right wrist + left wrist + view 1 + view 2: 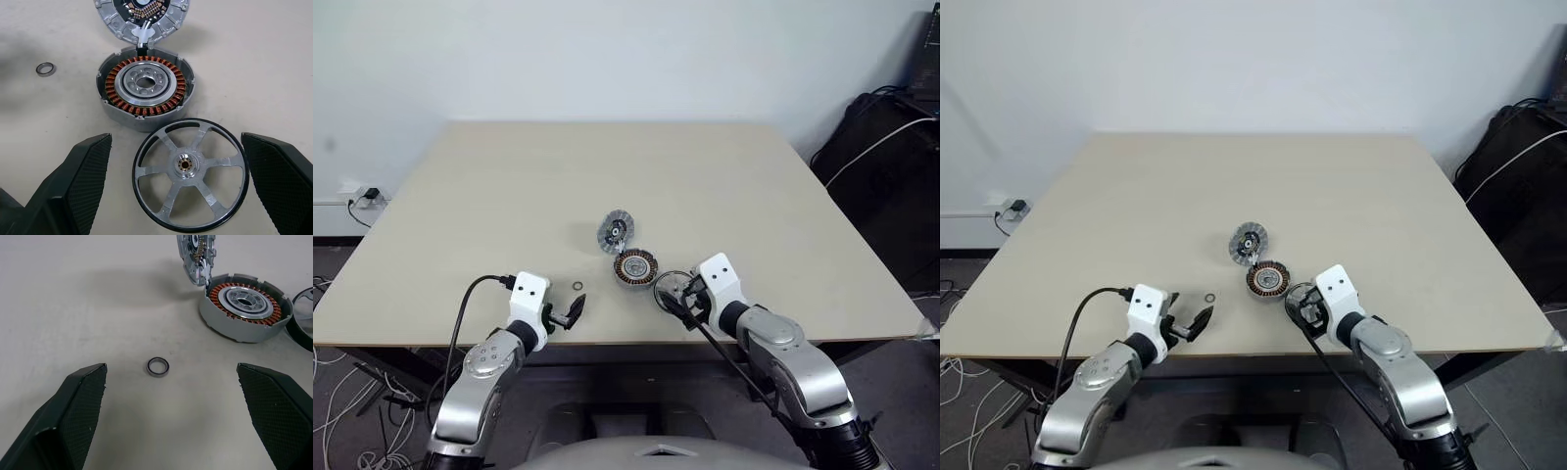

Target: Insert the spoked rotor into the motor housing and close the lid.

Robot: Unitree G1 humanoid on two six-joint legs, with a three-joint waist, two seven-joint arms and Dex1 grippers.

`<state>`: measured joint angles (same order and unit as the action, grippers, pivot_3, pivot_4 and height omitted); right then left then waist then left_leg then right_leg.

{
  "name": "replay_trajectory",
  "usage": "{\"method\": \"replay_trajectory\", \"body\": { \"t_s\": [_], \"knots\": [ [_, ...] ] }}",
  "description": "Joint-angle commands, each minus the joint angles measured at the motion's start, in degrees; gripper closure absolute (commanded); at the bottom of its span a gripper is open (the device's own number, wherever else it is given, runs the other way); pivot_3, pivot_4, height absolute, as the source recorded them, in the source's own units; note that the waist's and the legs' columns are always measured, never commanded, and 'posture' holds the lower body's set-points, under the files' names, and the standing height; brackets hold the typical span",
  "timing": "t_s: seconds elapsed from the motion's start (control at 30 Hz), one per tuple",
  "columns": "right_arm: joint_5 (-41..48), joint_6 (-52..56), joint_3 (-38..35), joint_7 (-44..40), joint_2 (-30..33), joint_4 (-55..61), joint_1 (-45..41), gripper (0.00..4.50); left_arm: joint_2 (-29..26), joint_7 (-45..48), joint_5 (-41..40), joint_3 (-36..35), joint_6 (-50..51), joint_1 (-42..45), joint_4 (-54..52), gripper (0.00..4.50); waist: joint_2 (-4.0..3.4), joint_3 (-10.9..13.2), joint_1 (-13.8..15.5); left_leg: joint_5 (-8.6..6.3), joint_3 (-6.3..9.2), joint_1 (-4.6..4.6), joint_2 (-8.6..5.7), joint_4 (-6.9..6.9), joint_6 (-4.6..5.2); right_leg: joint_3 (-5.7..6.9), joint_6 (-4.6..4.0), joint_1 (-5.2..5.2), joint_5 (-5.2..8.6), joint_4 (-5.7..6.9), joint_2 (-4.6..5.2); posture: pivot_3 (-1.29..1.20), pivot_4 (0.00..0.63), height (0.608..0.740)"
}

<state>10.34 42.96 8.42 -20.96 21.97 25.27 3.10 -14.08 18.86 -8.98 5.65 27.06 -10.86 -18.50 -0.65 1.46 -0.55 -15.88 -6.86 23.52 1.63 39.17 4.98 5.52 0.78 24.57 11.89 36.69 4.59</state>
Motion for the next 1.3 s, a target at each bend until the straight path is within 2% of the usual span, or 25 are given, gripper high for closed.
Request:
{"method": "replay_trajectory", "body": {
  "t_s": [0.03,0.47,0.87,0.97,1.27,1.3],
  "knots": [
    [-0.09,-1.25,-0.73,0.19,-0.34,0.67,-1.17,0.00,0.81,-0.05,0.61,0.70,-1.40,3.89,2.64,0.02,0.00,0.00,-0.01,0.00,0.00,0.00,0.00,0.01,0.00,0.01,0.00,0.00,0.00,0.01,0.00,0.00,0.000,0.740],
    [-0.45,-1.42,-0.74,0.64,-1.26,0.96,-0.57,0.00,3.31,-1.36,5.45,2.82,-3.84,16.44,21.77,0.02,0.07,-0.03,0.00,0.02,-0.02,0.01,-0.03,0.08,0.02,0.04,0.06,-0.02,-0.04,0.05,-0.11,0.00,0.000,0.740],
    [-0.21,-1.09,-1.42,1.60,-2.01,1.75,0.55,0.00,1.34,0.78,7.16,4.35,-0.38,14.94,23.78,0.02,0.05,-0.13,-0.01,0.01,0.00,-0.02,-0.03,0.09,0.03,0.02,0.05,-0.04,-0.04,0.06,-0.02,0.00,0.000,0.740],
    [-0.16,-1.06,-1.38,1.64,-2.12,1.60,0.45,0.00,1.00,0.47,7.36,4.28,0.34,14.43,23.03,0.58,0.00,-0.21,-0.09,0.01,0.01,-0.02,-0.03,0.09,0.02,-0.01,0.05,-0.04,-0.04,0.06,-0.01,0.00,0.000,0.740],
    [-0.12,-1.10,-1.06,1.33,-2.26,0.72,-0.02,0.00,0.88,-0.91,8.92,4.54,0.87,13.49,20.97,3.54,0.02,-0.30,-0.06,0.02,0.05,-0.05,-0.03,0.09,0.01,-0.02,0.05,-0.06,-0.04,0.08,0.00,0.00,0.000,0.740],
    [-0.12,-1.11,-1.05,1.30,-2.28,0.64,-0.09,0.00,0.94,-0.95,8.96,4.56,0.90,13.39,20.79,3.74,0.02,-0.30,-0.06,0.02,0.06,-0.05,-0.02,0.09,0.01,-0.02,0.05,-0.06,-0.04,0.09,0.00,0.00,0.000,0.740]
  ]
}}
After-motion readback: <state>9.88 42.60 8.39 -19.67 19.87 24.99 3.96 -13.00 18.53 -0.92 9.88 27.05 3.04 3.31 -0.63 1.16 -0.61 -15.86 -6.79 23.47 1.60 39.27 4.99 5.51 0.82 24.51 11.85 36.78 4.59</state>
